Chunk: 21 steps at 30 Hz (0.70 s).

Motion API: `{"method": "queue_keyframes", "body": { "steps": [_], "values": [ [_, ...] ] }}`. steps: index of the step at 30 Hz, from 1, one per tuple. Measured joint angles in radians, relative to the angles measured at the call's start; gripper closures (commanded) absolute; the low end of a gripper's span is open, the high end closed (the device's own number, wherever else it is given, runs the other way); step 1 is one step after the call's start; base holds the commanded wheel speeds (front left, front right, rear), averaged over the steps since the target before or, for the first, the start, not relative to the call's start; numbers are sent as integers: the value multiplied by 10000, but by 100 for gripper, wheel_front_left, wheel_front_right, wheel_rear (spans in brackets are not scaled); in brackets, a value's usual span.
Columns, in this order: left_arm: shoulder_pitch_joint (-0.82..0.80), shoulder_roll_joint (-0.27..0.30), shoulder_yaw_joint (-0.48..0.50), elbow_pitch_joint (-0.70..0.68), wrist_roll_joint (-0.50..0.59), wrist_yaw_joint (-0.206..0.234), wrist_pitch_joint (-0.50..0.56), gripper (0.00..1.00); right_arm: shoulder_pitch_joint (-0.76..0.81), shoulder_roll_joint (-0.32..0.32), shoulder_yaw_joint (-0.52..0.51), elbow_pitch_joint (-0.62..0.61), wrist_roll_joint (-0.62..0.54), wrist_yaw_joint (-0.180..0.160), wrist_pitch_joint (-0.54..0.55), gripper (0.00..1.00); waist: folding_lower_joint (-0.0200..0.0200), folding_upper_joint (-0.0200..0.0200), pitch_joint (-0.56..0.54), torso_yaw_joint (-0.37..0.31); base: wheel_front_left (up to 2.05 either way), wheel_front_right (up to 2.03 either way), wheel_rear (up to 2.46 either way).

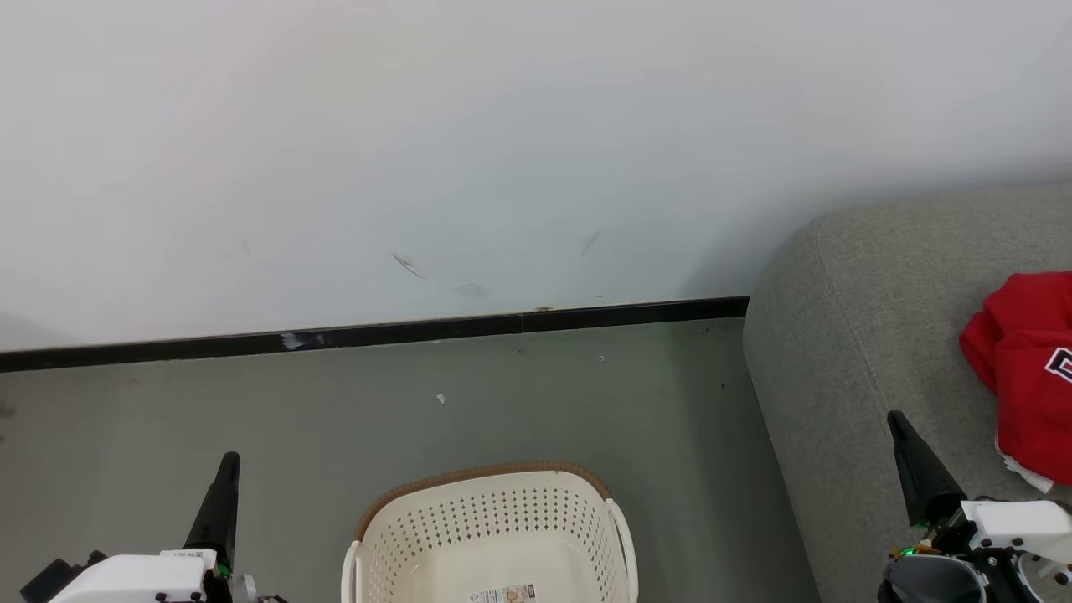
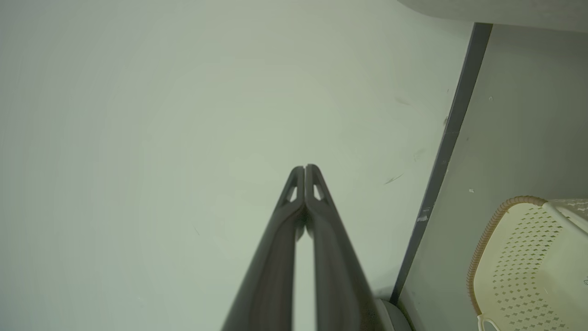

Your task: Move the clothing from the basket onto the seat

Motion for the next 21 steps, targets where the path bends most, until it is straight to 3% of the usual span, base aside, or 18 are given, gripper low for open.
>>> {"method": "queue_keyframes", "body": {
  "steps": [21],
  "values": [
    [-1, -2, 2, 35, 0, -2, 2, 100, 0, 0, 2, 4, 54, 0, 0, 100, -1, 0, 0, 0, 0, 0, 0]
  ]
}}
